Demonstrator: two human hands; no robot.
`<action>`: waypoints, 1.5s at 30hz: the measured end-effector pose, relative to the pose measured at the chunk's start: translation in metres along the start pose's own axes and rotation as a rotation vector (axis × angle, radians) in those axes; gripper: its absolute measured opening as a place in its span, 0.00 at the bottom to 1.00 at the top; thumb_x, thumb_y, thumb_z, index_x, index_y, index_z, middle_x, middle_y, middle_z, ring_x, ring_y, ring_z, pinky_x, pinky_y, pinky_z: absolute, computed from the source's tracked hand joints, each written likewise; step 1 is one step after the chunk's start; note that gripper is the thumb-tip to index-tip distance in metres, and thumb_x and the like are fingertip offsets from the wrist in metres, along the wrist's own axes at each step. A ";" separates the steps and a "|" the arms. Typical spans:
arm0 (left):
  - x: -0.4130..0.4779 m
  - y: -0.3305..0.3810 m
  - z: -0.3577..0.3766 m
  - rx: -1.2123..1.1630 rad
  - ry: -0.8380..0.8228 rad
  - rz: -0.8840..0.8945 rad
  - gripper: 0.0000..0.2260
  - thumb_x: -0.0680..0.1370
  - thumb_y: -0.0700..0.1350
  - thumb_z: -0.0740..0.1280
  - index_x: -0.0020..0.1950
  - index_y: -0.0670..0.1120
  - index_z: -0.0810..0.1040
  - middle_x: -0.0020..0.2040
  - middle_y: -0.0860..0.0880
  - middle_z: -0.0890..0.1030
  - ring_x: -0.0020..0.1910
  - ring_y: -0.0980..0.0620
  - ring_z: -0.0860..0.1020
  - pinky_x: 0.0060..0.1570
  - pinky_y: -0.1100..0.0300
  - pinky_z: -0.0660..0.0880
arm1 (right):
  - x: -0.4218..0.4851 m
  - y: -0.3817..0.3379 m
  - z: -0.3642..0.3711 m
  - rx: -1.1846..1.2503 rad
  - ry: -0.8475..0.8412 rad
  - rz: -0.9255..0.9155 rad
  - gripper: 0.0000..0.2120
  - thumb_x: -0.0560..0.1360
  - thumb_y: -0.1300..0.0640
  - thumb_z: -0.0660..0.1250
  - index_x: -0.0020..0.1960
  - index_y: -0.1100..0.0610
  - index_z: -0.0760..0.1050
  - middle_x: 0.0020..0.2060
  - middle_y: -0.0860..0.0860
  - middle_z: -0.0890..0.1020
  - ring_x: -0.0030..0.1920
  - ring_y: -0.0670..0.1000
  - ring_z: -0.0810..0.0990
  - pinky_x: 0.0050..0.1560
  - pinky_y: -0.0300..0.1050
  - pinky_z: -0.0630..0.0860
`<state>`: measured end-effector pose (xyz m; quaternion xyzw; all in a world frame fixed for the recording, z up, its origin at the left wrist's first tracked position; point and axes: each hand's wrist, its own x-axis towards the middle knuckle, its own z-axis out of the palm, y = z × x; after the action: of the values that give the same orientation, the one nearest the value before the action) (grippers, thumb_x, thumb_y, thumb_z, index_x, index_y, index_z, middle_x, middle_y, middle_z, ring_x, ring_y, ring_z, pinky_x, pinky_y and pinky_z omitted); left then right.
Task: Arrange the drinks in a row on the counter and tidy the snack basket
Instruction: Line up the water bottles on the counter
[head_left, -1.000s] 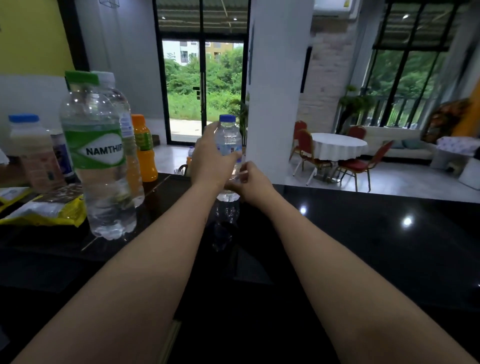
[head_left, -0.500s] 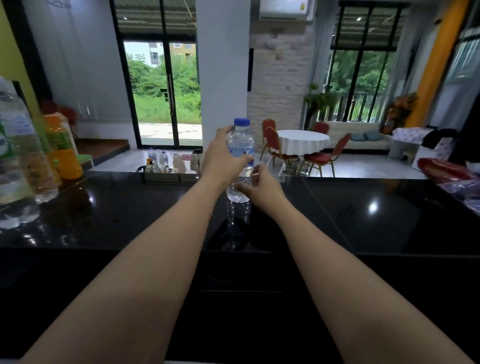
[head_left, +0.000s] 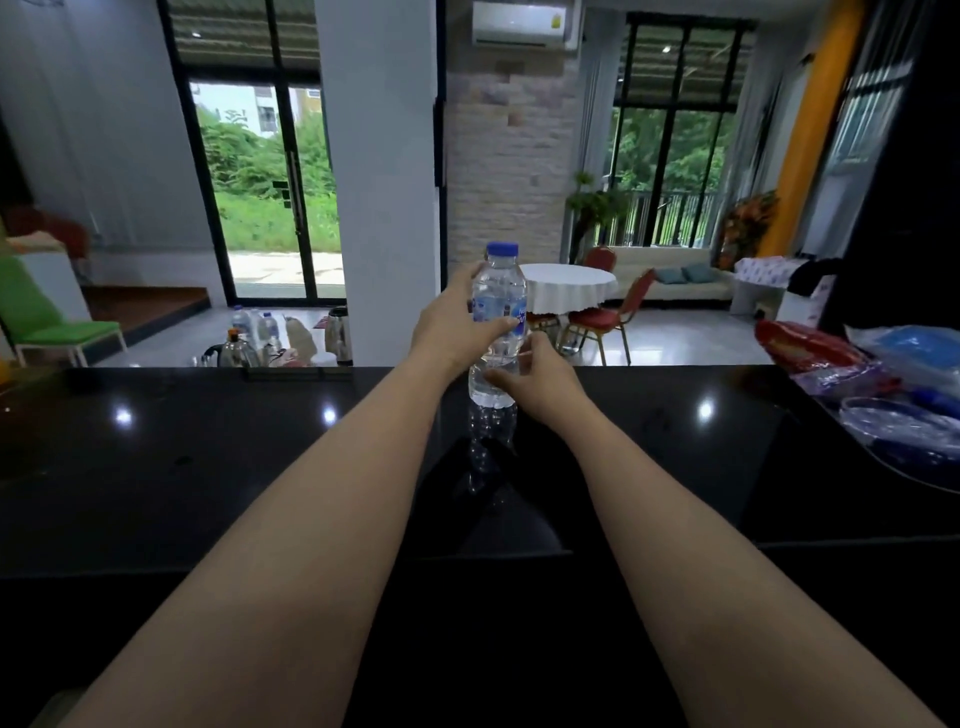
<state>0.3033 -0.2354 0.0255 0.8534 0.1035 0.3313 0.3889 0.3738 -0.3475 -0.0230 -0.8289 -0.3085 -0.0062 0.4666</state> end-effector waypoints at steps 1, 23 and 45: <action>0.005 -0.002 0.003 0.004 -0.001 0.002 0.33 0.72 0.49 0.74 0.73 0.55 0.62 0.61 0.48 0.78 0.51 0.55 0.75 0.51 0.61 0.70 | 0.005 0.003 -0.001 -0.010 -0.002 0.003 0.21 0.72 0.46 0.72 0.55 0.51 0.64 0.48 0.48 0.74 0.48 0.50 0.75 0.42 0.44 0.69; 0.040 -0.025 0.035 -0.015 0.010 0.026 0.38 0.72 0.47 0.74 0.76 0.59 0.57 0.62 0.51 0.78 0.53 0.55 0.76 0.53 0.59 0.73 | 0.048 0.029 -0.003 0.064 0.003 0.016 0.29 0.76 0.49 0.69 0.72 0.55 0.64 0.66 0.54 0.74 0.63 0.54 0.74 0.54 0.45 0.69; -0.036 -0.036 -0.037 0.331 -0.036 -0.096 0.29 0.81 0.54 0.59 0.78 0.44 0.55 0.77 0.43 0.60 0.75 0.45 0.60 0.71 0.52 0.58 | -0.027 -0.008 0.000 -0.314 0.285 -0.152 0.20 0.79 0.47 0.58 0.68 0.54 0.65 0.61 0.53 0.75 0.56 0.54 0.76 0.47 0.48 0.71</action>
<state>0.2550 -0.2049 -0.0002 0.9056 0.1901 0.2756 0.2603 0.3482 -0.3583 -0.0249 -0.8566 -0.2962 -0.2063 0.3687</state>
